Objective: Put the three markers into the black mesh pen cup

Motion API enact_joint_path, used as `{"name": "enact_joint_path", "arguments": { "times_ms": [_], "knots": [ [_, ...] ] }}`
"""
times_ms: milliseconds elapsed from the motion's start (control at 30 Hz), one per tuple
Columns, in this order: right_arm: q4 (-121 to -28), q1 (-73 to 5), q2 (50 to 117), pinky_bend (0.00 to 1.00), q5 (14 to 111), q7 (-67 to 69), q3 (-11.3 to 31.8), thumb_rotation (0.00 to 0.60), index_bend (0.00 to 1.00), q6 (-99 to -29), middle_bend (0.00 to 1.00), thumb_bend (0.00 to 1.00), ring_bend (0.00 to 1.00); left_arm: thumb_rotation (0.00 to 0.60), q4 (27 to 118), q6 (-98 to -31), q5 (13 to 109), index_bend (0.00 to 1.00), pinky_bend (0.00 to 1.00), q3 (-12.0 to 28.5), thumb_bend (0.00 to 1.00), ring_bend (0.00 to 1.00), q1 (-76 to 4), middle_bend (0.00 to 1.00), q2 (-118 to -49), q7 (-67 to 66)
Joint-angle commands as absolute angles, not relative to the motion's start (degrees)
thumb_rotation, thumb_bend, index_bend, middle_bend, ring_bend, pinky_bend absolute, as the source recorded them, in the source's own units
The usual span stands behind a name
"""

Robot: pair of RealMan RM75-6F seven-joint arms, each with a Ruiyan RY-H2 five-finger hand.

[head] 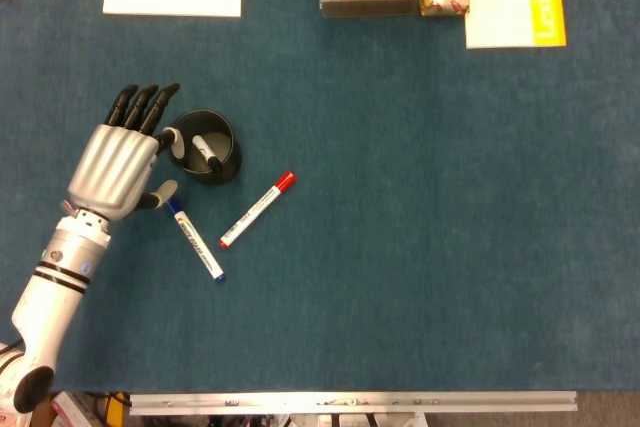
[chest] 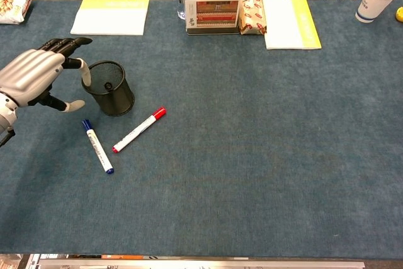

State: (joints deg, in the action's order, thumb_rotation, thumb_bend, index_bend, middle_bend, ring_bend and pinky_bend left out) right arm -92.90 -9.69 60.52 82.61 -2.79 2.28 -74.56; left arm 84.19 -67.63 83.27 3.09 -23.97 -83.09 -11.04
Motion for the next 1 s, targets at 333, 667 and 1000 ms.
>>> {"name": "enact_joint_path", "arguments": {
  "times_ms": [333, 667, 1000],
  "knots": [
    [-92.9, -9.7, 60.5, 0.41, 82.5, -2.7, 2.3, 0.6, 0.09, -74.5, 0.19, 0.0, 0.11, 0.6, 81.2, -67.0, 83.7, 0.53, 0.02, 2.6, 0.23, 0.0, -24.7, 0.04, -86.1, -9.7],
    [-93.0, -9.7, 60.4, 0.41, 82.5, -2.8, 2.2, 0.6, 0.09, -74.5, 0.19, 0.0, 0.11, 0.6, 79.6, -68.3, 84.1, 0.62, 0.04, 2.6, 0.27, 0.0, -24.6, 0.06, -87.8, -10.0],
    [-93.0, -9.8, 60.5, 0.41, 82.5, -2.8, 2.2, 0.6, 0.1, -74.4, 0.19, 0.0, 0.11, 0.6, 79.1, -70.0, 84.6, 0.69, 0.07, 2.6, 0.32, 0.0, -24.1, 0.09, -88.2, -9.7]
  ]
}}
